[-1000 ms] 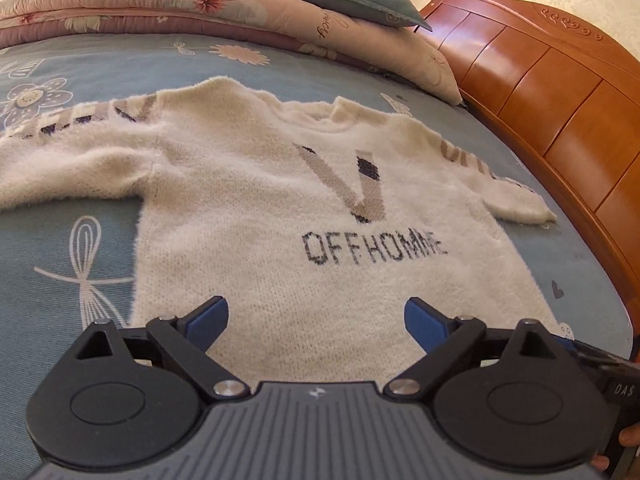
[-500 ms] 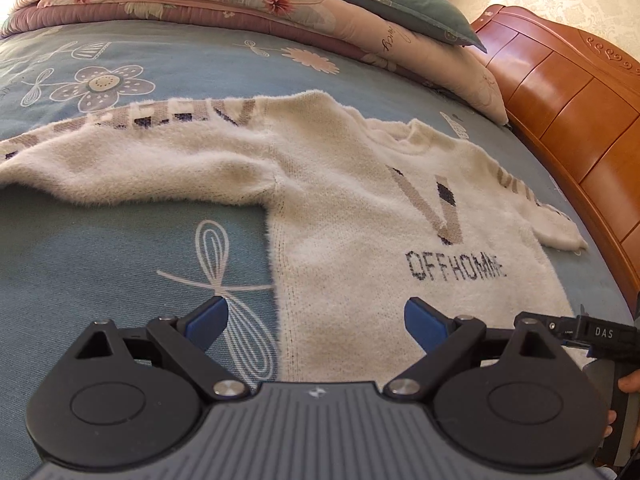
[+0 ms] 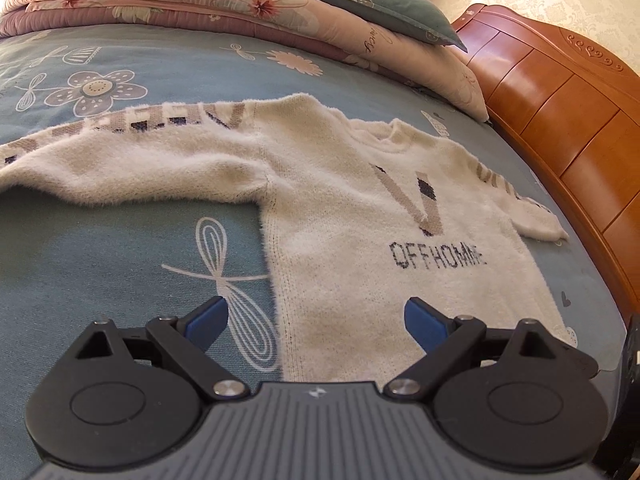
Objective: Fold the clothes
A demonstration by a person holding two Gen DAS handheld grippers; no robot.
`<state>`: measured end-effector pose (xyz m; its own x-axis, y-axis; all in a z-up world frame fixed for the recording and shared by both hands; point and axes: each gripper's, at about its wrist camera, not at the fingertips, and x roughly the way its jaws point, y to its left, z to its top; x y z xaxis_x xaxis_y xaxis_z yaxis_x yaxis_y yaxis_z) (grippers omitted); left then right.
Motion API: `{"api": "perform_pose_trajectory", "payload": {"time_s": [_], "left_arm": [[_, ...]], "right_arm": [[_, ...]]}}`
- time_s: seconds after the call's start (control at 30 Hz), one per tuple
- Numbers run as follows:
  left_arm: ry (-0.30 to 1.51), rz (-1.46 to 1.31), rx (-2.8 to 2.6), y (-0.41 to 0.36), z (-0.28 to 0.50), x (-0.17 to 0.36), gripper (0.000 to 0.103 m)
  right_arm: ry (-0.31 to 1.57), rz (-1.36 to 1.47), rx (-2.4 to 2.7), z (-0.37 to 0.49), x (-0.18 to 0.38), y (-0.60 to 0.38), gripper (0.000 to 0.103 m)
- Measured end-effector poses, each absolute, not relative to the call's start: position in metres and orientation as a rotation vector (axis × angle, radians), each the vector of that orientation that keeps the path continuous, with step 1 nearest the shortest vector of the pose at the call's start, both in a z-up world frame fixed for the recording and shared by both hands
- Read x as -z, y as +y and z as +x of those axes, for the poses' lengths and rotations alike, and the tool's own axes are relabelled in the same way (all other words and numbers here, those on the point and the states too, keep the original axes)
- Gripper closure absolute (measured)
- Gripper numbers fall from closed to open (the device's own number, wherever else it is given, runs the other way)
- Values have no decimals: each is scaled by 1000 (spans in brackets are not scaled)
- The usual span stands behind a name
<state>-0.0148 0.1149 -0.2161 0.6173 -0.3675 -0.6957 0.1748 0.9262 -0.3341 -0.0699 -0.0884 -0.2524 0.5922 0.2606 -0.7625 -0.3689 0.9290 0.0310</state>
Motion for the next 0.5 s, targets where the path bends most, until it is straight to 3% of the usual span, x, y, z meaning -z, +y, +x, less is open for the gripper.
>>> {"api": "perform_pose_trajectory", "payload": {"time_s": [0.23,0.5], "left_arm": [[852,-263,323,119,-17,216,8],[886,-215,419,81,-21,223,8]], "right_arm": [[877,-210,-530,-119,261,-46,0],[777,-41,-399,-143,251,-123,0]]}}
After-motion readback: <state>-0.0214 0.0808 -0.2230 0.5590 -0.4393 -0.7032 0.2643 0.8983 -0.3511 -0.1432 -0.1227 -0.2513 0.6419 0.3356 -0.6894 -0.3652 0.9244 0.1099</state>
